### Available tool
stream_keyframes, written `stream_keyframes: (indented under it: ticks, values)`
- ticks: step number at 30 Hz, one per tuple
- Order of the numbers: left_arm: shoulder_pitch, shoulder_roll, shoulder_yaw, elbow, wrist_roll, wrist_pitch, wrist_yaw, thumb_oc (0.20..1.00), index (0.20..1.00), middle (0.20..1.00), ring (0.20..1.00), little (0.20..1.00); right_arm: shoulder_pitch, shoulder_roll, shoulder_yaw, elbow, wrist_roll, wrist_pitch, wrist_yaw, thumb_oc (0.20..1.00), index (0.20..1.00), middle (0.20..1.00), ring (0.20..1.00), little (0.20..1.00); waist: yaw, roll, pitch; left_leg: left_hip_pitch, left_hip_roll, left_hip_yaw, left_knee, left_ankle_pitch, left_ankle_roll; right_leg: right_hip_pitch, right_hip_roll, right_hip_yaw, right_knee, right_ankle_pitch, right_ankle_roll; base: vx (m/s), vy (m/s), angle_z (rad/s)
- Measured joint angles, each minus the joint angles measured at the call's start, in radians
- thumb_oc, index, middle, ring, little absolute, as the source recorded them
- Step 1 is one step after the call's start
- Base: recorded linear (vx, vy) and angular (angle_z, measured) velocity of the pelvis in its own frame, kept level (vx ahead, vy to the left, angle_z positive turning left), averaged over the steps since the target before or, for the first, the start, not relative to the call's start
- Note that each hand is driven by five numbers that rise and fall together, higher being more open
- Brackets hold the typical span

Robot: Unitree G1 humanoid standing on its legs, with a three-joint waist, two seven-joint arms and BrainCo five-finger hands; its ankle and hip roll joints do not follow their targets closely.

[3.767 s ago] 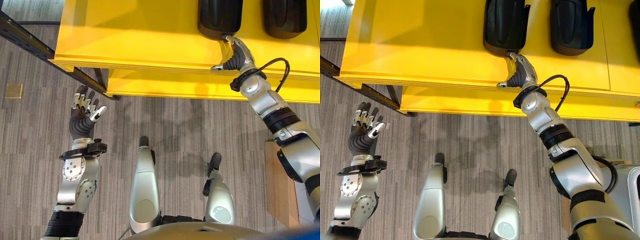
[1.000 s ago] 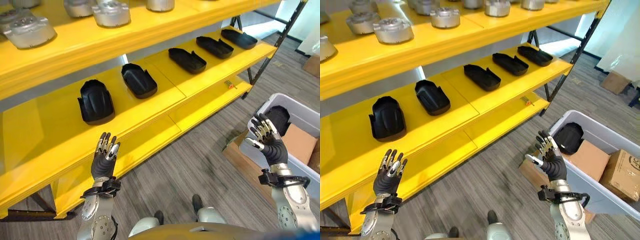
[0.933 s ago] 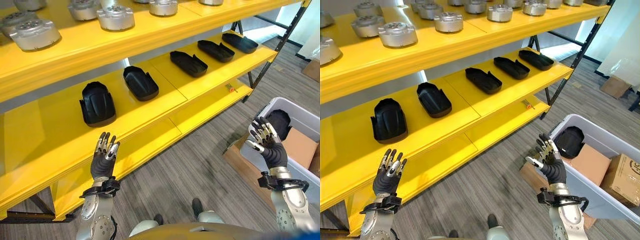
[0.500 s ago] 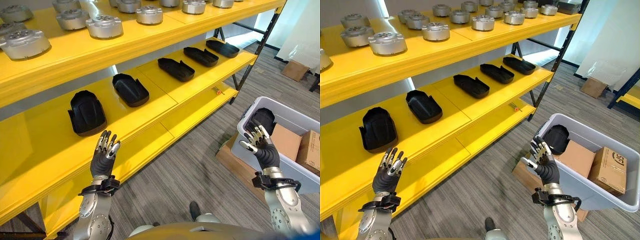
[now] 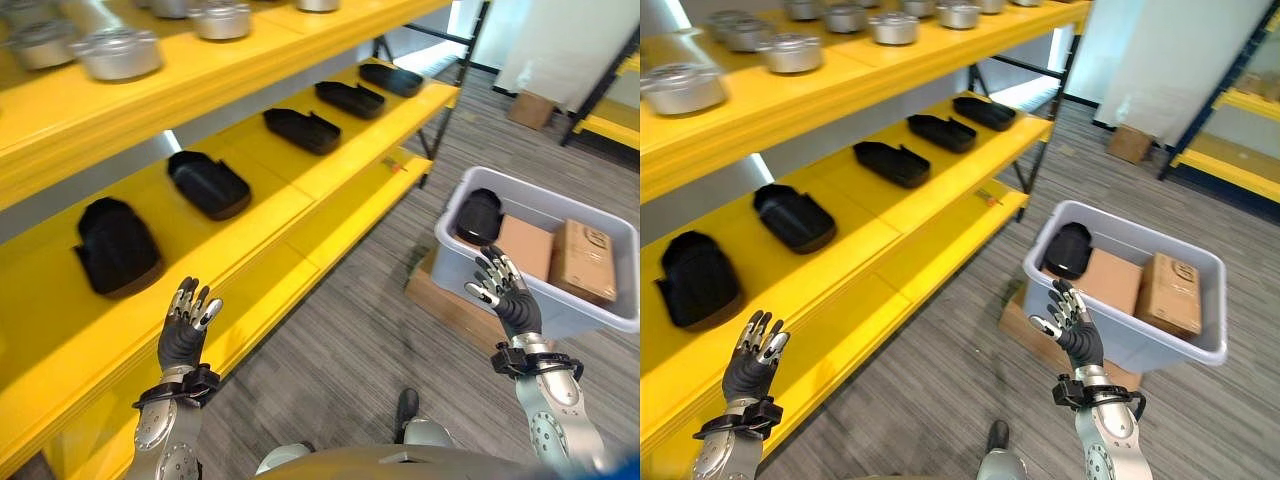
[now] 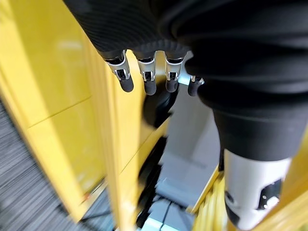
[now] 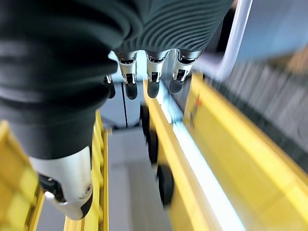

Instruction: Move parts from the plastic box to the shelf.

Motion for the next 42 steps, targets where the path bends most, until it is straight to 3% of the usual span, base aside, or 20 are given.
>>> stream_keyframes:
  ticks: [1,4,6,13,20,24,26,27,29,30,32,34,36,39,41,42]
  values:
    - [-0.008,-0.006,-0.002,-0.001,0.000,0.000,-0.005,1.000,1.000,1.000,1.000,1.000,0.008,-0.008,0.000,0.000,-0.001,0.001,0.001,1.000,1.000,1.000,1.000,1.000,-0.007,-0.002,0.008,0.017,0.004,0.000,-0.015,0.002,-0.011,0.008,0.004,-0.006,0.001,0.037,-0.011,0.13,-0.105,-0.01]
    - [-0.041,-0.077,-0.012,-0.004,0.001,0.014,-0.011,1.000,1.000,1.000,1.000,1.000,0.027,-0.056,-0.009,-0.003,-0.002,0.015,0.001,1.000,1.000,1.000,1.000,1.000,-0.009,0.067,0.036,0.045,0.048,0.002,-0.043,0.005,-0.037,0.030,0.057,-0.012,-0.023,0.064,-0.071,0.19,-0.193,-0.07]
    - [-0.065,-0.118,-0.013,-0.005,0.001,0.015,-0.011,1.000,1.000,1.000,1.000,1.000,0.024,-0.061,-0.023,-0.001,-0.002,0.023,-0.002,1.000,1.000,1.000,1.000,1.000,-0.012,0.087,0.040,0.051,0.065,-0.012,-0.047,0.007,-0.047,0.048,0.074,-0.028,-0.037,0.058,-0.068,0.33,-0.312,0.09]
    - [-0.095,-0.105,-0.049,-0.004,-0.007,0.018,-0.011,1.000,1.000,1.000,1.000,1.000,-0.013,-0.076,-0.054,-0.012,0.000,0.018,-0.013,1.000,1.000,1.000,1.000,1.000,-0.052,0.064,0.046,0.029,0.094,-0.018,-0.059,0.006,-0.057,0.023,0.103,-0.035,-0.035,0.039,-0.084,0.17,-0.212,0.01]
    - [-0.110,-0.053,-0.066,-0.012,-0.010,0.020,-0.012,1.000,1.000,1.000,1.000,1.000,-0.001,-0.084,-0.053,-0.009,0.002,0.018,-0.011,1.000,1.000,1.000,1.000,1.000,-0.080,0.079,0.040,-0.004,0.135,-0.009,-0.008,-0.014,-0.067,-0.029,0.153,0.009,-0.018,0.006,-0.107,0.13,-0.196,-0.22]
    - [-0.100,-0.056,-0.063,-0.011,-0.009,0.022,-0.013,1.000,1.000,1.000,1.000,1.000,0.009,-0.085,-0.049,-0.007,0.003,0.020,-0.003,1.000,1.000,1.000,1.000,1.000,-0.083,0.081,0.031,-0.020,0.158,-0.016,0.125,-0.015,-0.066,-0.009,0.186,0.046,-0.021,-0.023,-0.132,0.18,-0.264,-0.43]
    - [-0.095,-0.059,-0.060,-0.012,-0.010,0.021,-0.014,1.000,1.000,1.000,1.000,1.000,0.028,-0.086,-0.047,-0.014,0.003,0.019,0.002,1.000,1.000,1.000,1.000,1.000,-0.075,0.063,0.005,-0.093,0.178,-0.037,0.305,0.002,-0.077,0.011,0.198,0.075,-0.038,-0.028,-0.143,0.14,-0.193,-0.48]
    - [-0.082,-0.058,-0.065,-0.011,-0.009,0.022,-0.016,1.000,1.000,1.000,1.000,1.000,0.033,-0.086,-0.052,-0.021,0.003,0.019,0.001,1.000,1.000,1.000,1.000,1.000,-0.071,0.061,-0.001,-0.130,0.188,-0.061,0.410,0.017,-0.088,0.027,0.207,0.089,-0.044,-0.025,-0.169,0.10,-0.079,-0.52]
    - [-0.068,-0.072,-0.075,-0.011,-0.009,0.028,-0.019,1.000,1.000,1.000,1.000,1.000,0.047,-0.087,-0.056,-0.040,0.003,0.018,0.000,1.000,1.000,1.000,1.000,1.000,-0.067,0.063,-0.004,-0.161,0.206,-0.073,0.500,0.041,-0.090,0.042,0.226,0.109,-0.041,-0.046,-0.215,0.16,-0.051,-0.35]
    - [-0.076,-0.071,-0.084,-0.014,-0.008,0.034,-0.028,1.000,1.000,1.000,1.000,1.000,0.051,-0.085,-0.059,-0.048,0.002,0.018,0.000,1.000,1.000,1.000,1.000,1.000,-0.062,0.058,-0.002,-0.198,0.170,-0.104,0.534,0.021,-0.096,0.040,0.222,0.129,-0.037,-0.051,-0.228,0.14,-0.001,-0.15]
    - [-0.095,-0.078,-0.084,-0.014,-0.007,0.034,-0.037,1.000,1.000,1.000,1.000,1.000,0.037,-0.085,-0.059,-0.049,0.002,0.019,0.002,1.000,1.000,1.000,1.000,1.000,-0.028,0.005,0.033,-0.227,0.027,-0.151,0.433,-0.032,-0.049,0.043,0.172,0.193,-0.042,-0.049,-0.224,0.19,0.029,-0.52]
    - [-0.086,-0.078,-0.083,-0.012,-0.007,0.034,-0.038,1.000,1.000,1.000,1.000,1.000,0.029,-0.085,-0.063,-0.045,0.002,0.018,0.004,1.000,1.000,1.000,1.000,1.000,-0.020,0.001,0.039,-0.280,0.026,-0.141,0.360,-0.028,-0.048,0.065,0.181,0.209,-0.059,-0.048,-0.222,0.22,0.065,-0.47]
    - [-0.067,-0.077,-0.081,-0.006,-0.007,0.035,-0.042,1.000,1.000,1.000,1.000,1.000,0.036,-0.090,-0.062,-0.038,0.002,0.018,0.006,1.000,1.000,1.000,1.000,1.000,0.004,-0.004,0.053,-0.284,0.042,-0.133,0.129,0.035,-0.060,0.112,0.195,0.237,-0.074,-0.045,-0.219,0.25,0.089,-0.52]
    - [-0.057,-0.078,-0.082,0.002,-0.003,0.035,-0.048,1.000,1.000,1.000,1.000,1.000,0.025,-0.093,-0.060,-0.002,-0.001,0.015,0.009,1.000,1.000,1.000,1.000,1.000,0.018,0.022,0.062,-0.297,0.052,-0.195,-0.017,0.146,-0.079,0.165,0.225,0.286,-0.114,-0.060,-0.202,0.25,0.096,-0.53]
    - [-0.072,-0.079,-0.082,0.016,0.000,0.034,-0.048,1.000,1.000,1.000,1.000,1.000,0.028,-0.094,-0.059,0.016,-0.010,0.015,0.013,1.000,1.000,1.000,1.000,1.000,0.032,0.042,0.070,-0.301,0.032,-0.252,-0.064,0.172,-0.078,0.190,0.231,0.331,-0.124,-0.061,-0.194,0.24,0.111,-0.77]
    - [-0.075,-0.083,-0.084,0.025,0.002,0.034,-0.049,1.000,1.000,1.000,1.000,1.000,0.032,-0.096,-0.059,0.018,-0.012,0.015,0.014,1.000,1.000,1.000,1.000,1.000,0.028,0.066,0.075,-0.309,0.028,-0.260,-0.061,0.178,-0.077,0.206,0.235,0.347,-0.125,-0.068,-0.184,0.25,0.156,-0.73]
